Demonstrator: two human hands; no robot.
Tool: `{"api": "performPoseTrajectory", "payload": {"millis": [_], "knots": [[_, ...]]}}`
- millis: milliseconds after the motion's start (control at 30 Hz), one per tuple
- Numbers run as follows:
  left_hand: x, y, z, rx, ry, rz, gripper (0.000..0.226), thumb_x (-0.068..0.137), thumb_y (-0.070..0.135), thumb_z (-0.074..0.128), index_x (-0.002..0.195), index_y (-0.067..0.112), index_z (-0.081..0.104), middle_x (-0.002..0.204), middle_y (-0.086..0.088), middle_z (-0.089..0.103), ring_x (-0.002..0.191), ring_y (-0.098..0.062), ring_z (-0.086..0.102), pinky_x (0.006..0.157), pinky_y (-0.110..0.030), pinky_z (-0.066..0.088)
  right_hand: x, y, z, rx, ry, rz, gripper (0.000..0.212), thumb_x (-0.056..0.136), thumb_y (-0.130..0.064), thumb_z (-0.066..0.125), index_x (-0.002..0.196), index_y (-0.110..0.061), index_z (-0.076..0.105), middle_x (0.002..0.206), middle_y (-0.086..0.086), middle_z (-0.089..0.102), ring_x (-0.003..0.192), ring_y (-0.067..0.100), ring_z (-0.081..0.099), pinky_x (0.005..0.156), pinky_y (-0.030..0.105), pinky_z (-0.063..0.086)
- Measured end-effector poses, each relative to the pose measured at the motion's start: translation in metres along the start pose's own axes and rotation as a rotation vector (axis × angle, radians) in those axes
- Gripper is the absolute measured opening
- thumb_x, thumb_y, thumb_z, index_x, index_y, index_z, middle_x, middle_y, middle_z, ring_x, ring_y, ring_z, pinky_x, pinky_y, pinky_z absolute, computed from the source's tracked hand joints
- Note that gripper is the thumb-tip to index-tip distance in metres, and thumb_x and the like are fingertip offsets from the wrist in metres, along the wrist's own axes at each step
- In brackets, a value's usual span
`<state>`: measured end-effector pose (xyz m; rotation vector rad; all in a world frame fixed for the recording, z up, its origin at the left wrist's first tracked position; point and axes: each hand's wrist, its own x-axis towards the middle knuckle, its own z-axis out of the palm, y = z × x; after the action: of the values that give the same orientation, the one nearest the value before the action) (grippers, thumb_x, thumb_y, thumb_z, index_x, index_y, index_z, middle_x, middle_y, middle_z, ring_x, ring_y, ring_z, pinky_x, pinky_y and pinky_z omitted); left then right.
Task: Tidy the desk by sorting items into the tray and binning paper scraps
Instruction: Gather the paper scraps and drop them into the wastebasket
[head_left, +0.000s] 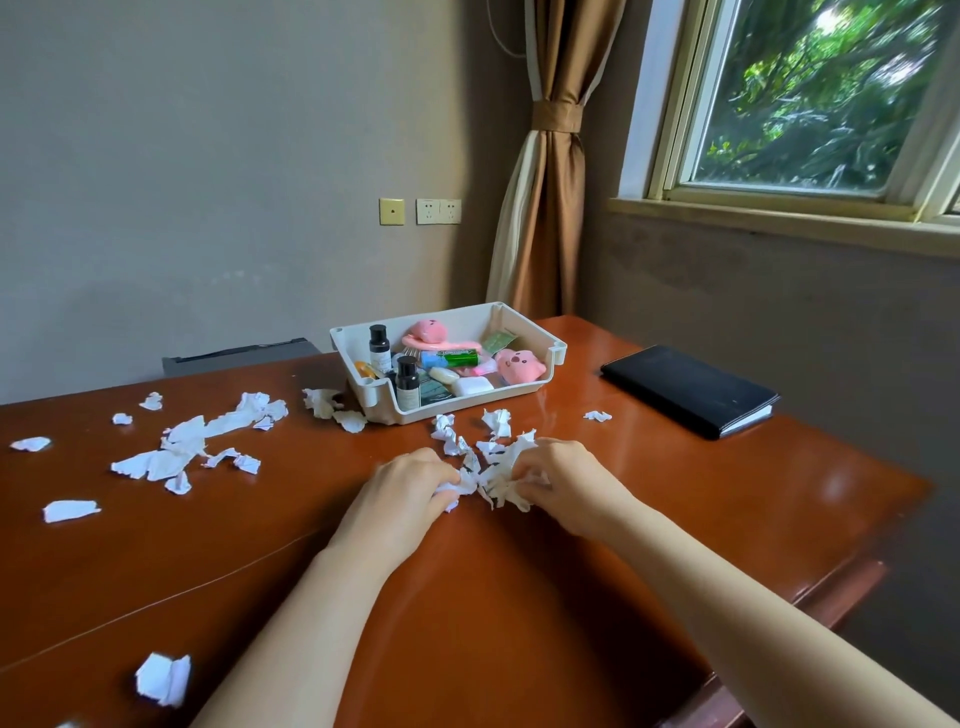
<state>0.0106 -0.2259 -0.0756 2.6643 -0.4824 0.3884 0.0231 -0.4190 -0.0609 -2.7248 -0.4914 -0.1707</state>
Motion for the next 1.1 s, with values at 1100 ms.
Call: {"api": "performPoseTrajectory", "payload": {"millis": [1100], "knots": [[-0.026,0.159,-0.023,-0.542,-0.023,0.123,0.015,0.083,0.031,0.067,0.081,0.017,0.073,0.073,0.001,0.067,0.064,-0.008,0.052,0.061,-0.025,0.045,-0.155,0.034,-0.129,0.062,0.282,0.158,0.009,0.082,-0.011,0.068,0.087,-0.018,0.071,0.079,-0.009,0.059,0.065,-0.002,0.054,0.056,0.001,0.041]]}}
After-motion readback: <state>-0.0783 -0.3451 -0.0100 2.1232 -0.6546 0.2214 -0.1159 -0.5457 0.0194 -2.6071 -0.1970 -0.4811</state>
